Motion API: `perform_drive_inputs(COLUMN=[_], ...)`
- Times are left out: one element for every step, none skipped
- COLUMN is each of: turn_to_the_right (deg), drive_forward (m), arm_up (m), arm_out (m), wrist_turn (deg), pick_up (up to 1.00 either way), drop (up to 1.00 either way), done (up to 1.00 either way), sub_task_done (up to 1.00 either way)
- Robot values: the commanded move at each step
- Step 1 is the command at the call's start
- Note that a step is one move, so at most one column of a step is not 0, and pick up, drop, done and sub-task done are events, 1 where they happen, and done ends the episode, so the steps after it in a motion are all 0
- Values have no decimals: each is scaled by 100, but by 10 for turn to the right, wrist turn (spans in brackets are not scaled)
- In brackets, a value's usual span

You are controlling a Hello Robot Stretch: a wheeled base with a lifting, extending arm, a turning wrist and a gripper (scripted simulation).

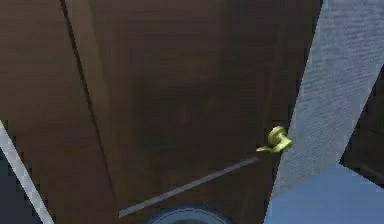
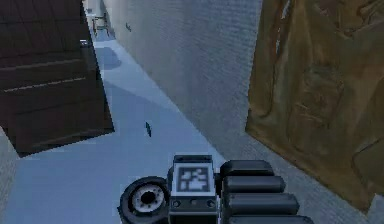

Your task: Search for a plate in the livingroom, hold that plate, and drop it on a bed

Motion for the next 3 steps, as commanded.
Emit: perform_drive_inputs(turn_to_the_right=[270,0,450], drive_forward=[0,5,0], arm_up=[0,0,0], arm_out=[0,0,0], wrist_turn=[0,0,0], pick_up=[0,0,0], drop=[0,0,0], done=[0,0,0], sub_task_done=[0,0,0])
